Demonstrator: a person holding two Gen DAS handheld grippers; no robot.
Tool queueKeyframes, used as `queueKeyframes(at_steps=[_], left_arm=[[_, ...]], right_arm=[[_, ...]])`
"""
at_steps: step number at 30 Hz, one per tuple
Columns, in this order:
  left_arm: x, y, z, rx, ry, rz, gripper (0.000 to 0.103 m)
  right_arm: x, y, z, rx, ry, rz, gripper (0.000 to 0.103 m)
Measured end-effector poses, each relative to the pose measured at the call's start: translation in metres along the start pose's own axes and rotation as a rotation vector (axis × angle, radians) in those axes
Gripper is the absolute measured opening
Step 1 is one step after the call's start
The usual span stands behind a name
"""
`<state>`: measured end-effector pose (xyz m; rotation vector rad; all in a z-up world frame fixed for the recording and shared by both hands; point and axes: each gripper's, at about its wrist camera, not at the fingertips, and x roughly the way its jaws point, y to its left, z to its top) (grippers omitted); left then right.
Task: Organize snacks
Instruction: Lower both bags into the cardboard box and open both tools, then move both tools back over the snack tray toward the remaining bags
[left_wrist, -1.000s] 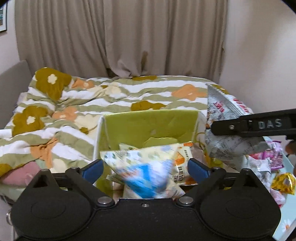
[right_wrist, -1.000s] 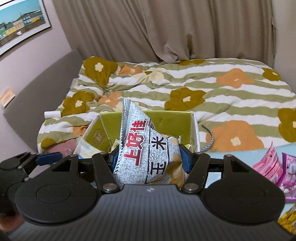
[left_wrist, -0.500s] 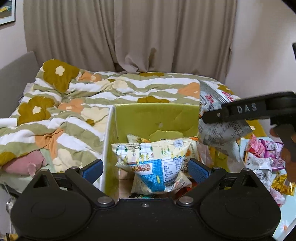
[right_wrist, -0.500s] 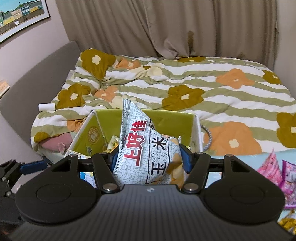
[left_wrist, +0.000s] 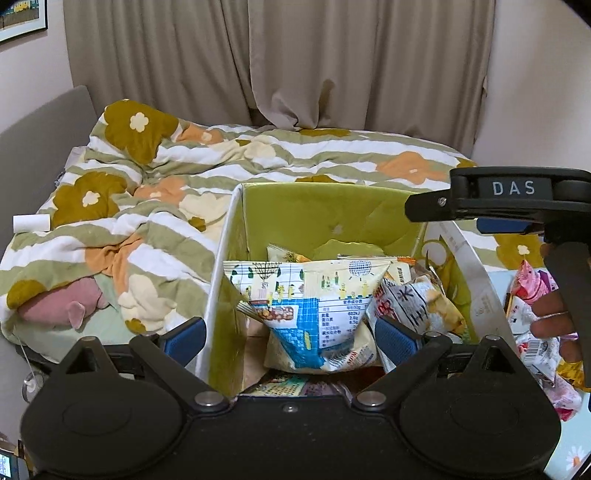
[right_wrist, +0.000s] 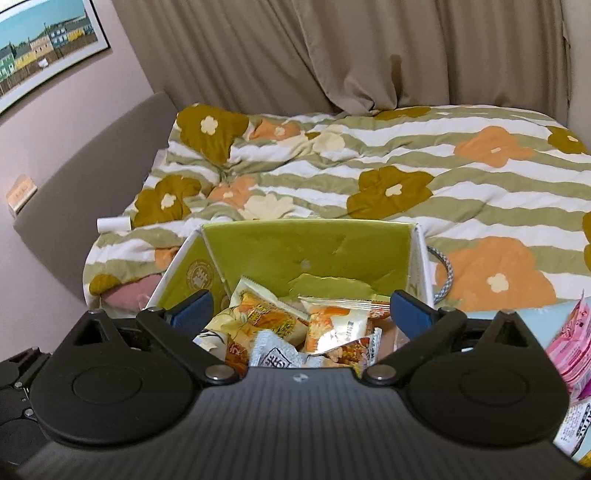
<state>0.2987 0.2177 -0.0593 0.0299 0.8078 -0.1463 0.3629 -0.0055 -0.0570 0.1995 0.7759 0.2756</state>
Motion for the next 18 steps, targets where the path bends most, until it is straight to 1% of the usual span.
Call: queueKeyframes(at_steps=[6,8,14,18], left_arm=[[-0.008,-0.002,0.001,-0.008,-0.021,0.006,0.100],[-0.013,-0.003,0.002,-0.009,-0.032,0.008,0.100],[-0.031,-0.008,0.002,0.007,-0.068,0.009,0.100],[-0.044,-0.012,0.000,0.019,-0.084,-0.005,0.100]], right_arm=[[-0.012,-0.005,0.000,-0.005,-0.041,-0.012,0.103],[-0.018,-0.005,0.000,-0.008,-0.041,-0.018,0.103],[-0.039,-0.004,-0.002,-0.011,-0.041,0.006,0.103],[-0.057,0.000,-0.005,-0.027,-0.048,-0.001,0.103]])
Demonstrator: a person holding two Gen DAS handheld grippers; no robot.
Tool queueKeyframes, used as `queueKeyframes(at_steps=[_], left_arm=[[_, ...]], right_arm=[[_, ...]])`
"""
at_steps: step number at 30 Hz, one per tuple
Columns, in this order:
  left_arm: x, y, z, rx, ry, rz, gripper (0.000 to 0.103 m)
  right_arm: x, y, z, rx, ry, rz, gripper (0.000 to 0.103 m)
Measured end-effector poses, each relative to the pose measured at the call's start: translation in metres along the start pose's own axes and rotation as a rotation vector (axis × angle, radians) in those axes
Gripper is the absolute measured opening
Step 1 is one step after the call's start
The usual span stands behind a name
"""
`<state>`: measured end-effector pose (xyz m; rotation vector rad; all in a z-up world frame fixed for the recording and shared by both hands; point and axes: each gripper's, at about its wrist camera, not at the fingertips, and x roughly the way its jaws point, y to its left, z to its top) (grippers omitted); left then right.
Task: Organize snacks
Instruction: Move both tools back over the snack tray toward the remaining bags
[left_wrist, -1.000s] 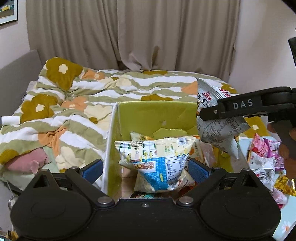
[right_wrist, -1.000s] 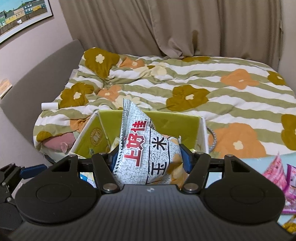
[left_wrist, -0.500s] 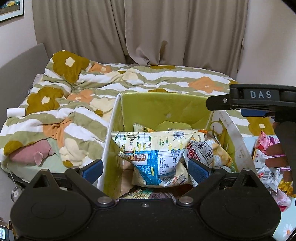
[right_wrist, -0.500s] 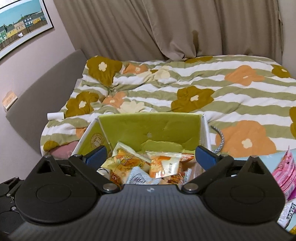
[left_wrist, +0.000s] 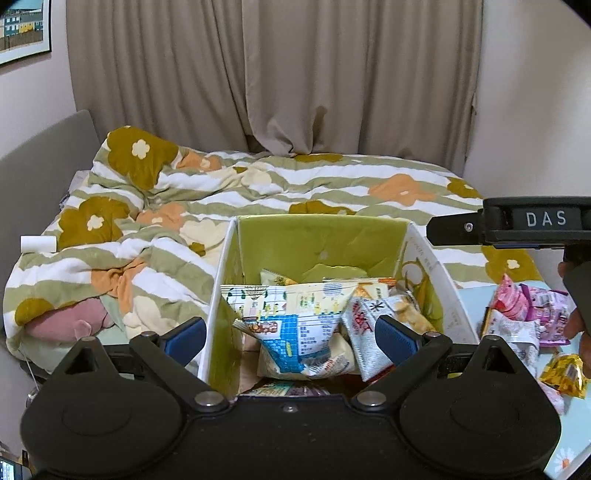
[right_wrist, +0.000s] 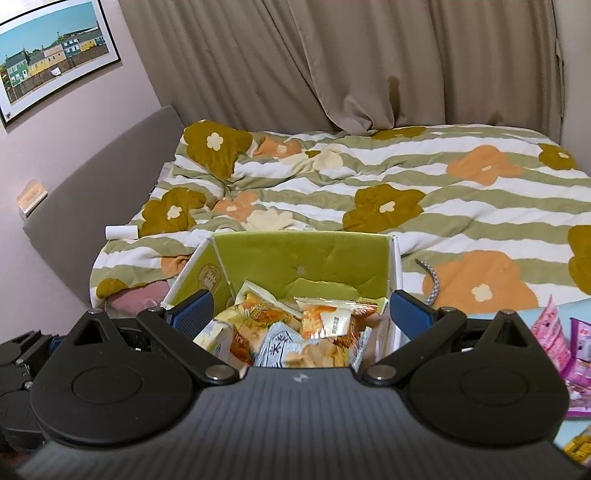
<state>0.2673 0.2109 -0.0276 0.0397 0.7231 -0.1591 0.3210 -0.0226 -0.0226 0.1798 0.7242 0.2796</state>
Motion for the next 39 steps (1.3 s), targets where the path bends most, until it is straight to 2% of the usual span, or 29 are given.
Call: queueKeyframes(at_steps=[8,17,20,25,34,39], left_arm=[[-0.022,-0.019,0.001,0.046,-0.030,-0.077,0.100],[-0.038,-0.062,-0.005,0.085,-0.052,-0.203,0.100],[-0.043,-0.085,-0.007,0.104,-0.057,-0.235,0.100],[-0.049,-0.131,-0.015,0.126,-0.071,-0.246,0.100],[-0.038,-0.231,-0.041,0.167,-0.020,-0.264,0.099],[-0.019,-0.279,-0.063,0.221,0.000,-0.286,0.099]], right_arm=[[-0.046,-0.002,-0.014,0.026,-0.036,-0.064,0.103],[-0.108,-0.035,-0.040,0.071,-0.085,-0.214,0.103],[-0.128,-0.055,-0.050,0.083,-0.094,-0.257,0.103],[-0.155,-0.099,-0.063,0.079,-0.095,-0.300,0.103],[-0.186,-0.196,-0.090,0.113,-0.033,-0.292,0.103],[-0.185,-0.241,-0.107,0.122,0.023,-0.273,0.103]])
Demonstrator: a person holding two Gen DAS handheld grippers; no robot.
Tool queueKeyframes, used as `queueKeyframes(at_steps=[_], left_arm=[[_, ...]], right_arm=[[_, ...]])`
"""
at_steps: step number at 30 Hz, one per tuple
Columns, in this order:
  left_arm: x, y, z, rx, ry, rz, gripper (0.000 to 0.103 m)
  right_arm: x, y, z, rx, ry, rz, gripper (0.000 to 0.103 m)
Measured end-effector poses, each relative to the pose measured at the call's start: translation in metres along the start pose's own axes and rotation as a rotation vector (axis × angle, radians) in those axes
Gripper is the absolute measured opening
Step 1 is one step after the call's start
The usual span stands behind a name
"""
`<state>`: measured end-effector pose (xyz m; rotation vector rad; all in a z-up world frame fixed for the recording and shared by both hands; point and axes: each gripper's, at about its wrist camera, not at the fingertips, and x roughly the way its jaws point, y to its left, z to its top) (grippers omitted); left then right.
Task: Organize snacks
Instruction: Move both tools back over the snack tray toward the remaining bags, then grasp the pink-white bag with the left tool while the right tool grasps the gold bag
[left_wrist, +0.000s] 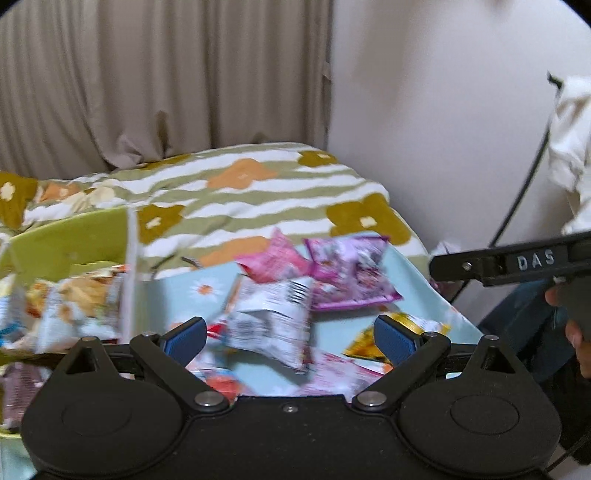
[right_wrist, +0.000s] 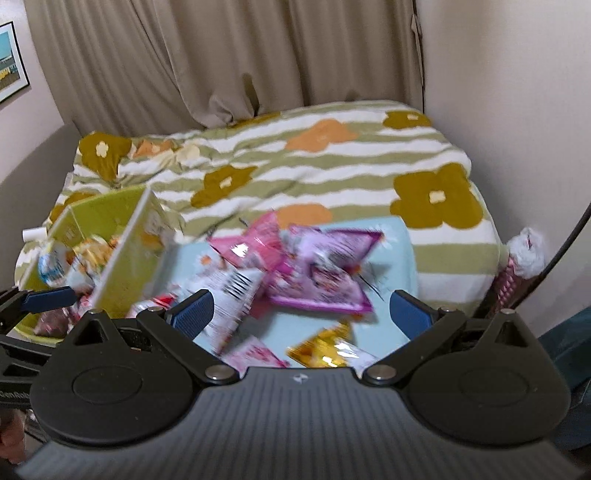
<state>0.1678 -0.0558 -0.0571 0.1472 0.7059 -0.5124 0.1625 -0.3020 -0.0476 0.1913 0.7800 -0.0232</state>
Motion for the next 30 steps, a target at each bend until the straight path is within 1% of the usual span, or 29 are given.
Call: queueKeyframes(at_steps=[3,5,8,14,16,18,20,21,22,24,27,30], left_arm=[[0.023,-0.023,-0.012,0.072,0.007,-0.008,0.097],[0.040,-0.036,-0.020,0.112,0.027,-0.009,0.097],[0.064,-0.047,-0.031,0.145,0.071,-0.010,0.093],[0.106,-0.057,-0.047,0.177,0.151,0.003,0.086],[0.117,-0.059,-0.050,0.184,0.176,-0.001,0.082],[0.125,-0.060,-0.053,0.182,0.195,-0.007,0.081],[0.132,-0.062,-0.056,0.180,0.217,-0.008,0.077],[0.135,-0.062,-0.058,0.180,0.231,-0.005,0.071],[0.139,-0.062,-0.060,0.179,0.247,-0.002,0.063],[0.143,-0.060,-0.063,0.165,0.274,-0.007,0.060],[0.141,-0.059,-0.065,0.159,0.270,-0.001,0.055],[0.139,-0.059,-0.066,0.144,0.276,0.005,0.054]], right_arm=[[0.014,-0.023,-0.007,-0.009,0.033,0.010,0.103],[0.023,-0.037,-0.012,-0.013,0.054,0.019,0.103],[0.038,-0.052,-0.021,-0.024,0.082,0.032,0.103],[0.072,-0.059,-0.037,-0.069,0.139,0.058,0.103],[0.083,-0.057,-0.041,-0.095,0.156,0.069,0.103],[0.093,-0.056,-0.043,-0.122,0.170,0.074,0.103],[0.103,-0.053,-0.046,-0.157,0.183,0.073,0.103],[0.108,-0.051,-0.047,-0.170,0.190,0.075,0.103],[0.112,-0.051,-0.048,-0.179,0.198,0.082,0.103],[0.120,-0.049,-0.049,-0.195,0.221,0.093,0.103],[0.128,-0.046,-0.052,-0.212,0.239,0.099,0.103],[0.132,-0.043,-0.053,-0.226,0.246,0.105,0.103]])
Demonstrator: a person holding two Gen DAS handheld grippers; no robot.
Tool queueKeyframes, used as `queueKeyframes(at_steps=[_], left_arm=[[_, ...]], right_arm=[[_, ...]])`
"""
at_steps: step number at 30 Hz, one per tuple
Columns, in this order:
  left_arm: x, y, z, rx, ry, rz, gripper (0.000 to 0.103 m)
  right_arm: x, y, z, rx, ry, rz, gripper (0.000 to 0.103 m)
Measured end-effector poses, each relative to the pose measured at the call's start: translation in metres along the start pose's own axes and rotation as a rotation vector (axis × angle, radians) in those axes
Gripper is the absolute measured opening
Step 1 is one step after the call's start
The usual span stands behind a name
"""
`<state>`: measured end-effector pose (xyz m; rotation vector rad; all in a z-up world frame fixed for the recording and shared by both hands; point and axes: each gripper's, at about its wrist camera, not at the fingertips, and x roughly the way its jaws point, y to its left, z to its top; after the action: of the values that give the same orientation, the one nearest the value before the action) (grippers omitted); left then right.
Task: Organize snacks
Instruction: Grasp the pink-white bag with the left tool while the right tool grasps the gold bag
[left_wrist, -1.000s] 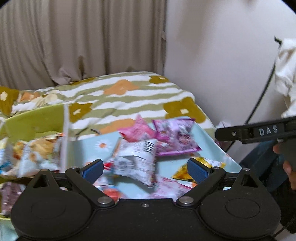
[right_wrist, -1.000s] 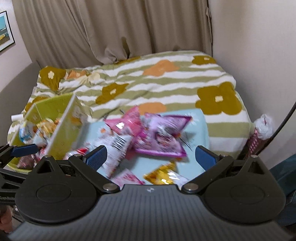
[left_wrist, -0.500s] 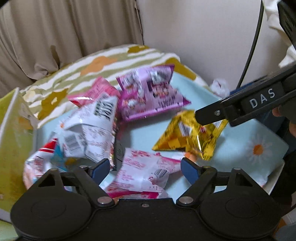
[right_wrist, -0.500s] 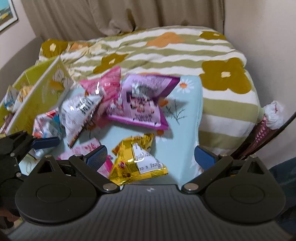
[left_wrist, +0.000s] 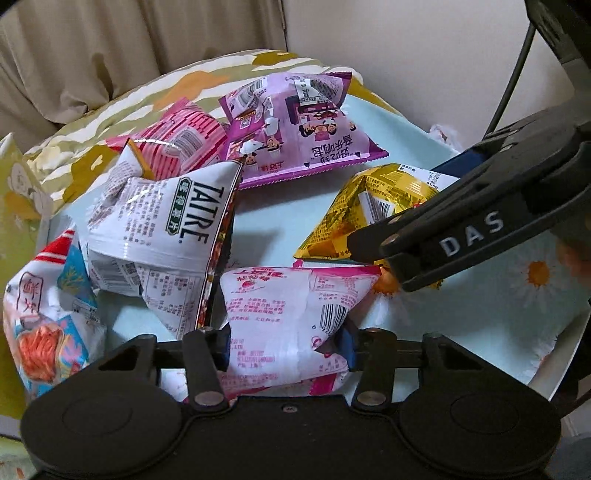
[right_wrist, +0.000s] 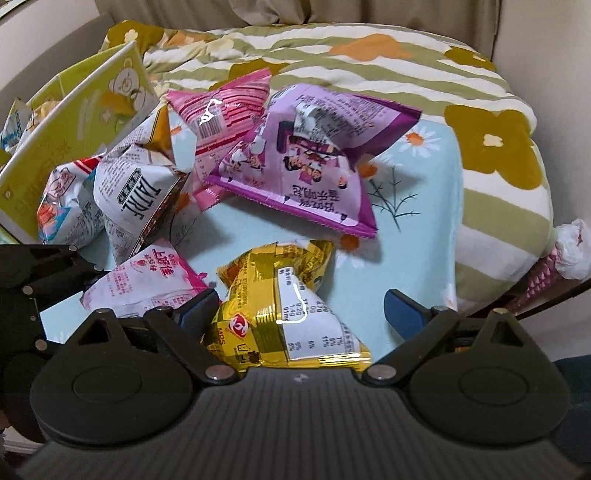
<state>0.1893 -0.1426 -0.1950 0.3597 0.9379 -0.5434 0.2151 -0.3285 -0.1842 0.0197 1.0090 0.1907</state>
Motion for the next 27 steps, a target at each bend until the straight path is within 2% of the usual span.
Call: queueKeyframes(at_steps=[5,10,11,13,15,20,27], left_arm=[[-0.005,-0.004,-0.007,-0.020,0.012,0.007,0.053],[-0.011,-0.003,-0.014,-0.039,0.017,0.021,0.053],[-0.012,-0.003,-0.014,-0.044,0.017,0.021,0.053],[-0.013,-0.002,-0.015,-0.048,0.016,0.022,0.053],[-0.014,-0.002,-0.016,-0.047,0.014,0.023,0.053],[-0.019,0.000,-0.017,-0.069,0.010,0.008,0.052],[-0.035,-0.001,-0.017,-0.070,-0.026,0.000,0.051]], right_arm=[[0.006,0.004,0.000,-0.016,0.017,0.006,0.101],[0.013,0.011,-0.002,-0.064,0.028,-0.012,0.089],[0.014,0.012,-0.002,-0.074,0.030,-0.016,0.084],[0.016,0.015,-0.003,-0.090,0.033,-0.023,0.080],[0.016,0.017,-0.003,-0.104,0.031,-0.029,0.072],[0.010,0.023,-0.004,-0.110,0.026,-0.049,0.067],[-0.010,0.026,-0.001,-0.098,-0.004,-0.076,0.066]])
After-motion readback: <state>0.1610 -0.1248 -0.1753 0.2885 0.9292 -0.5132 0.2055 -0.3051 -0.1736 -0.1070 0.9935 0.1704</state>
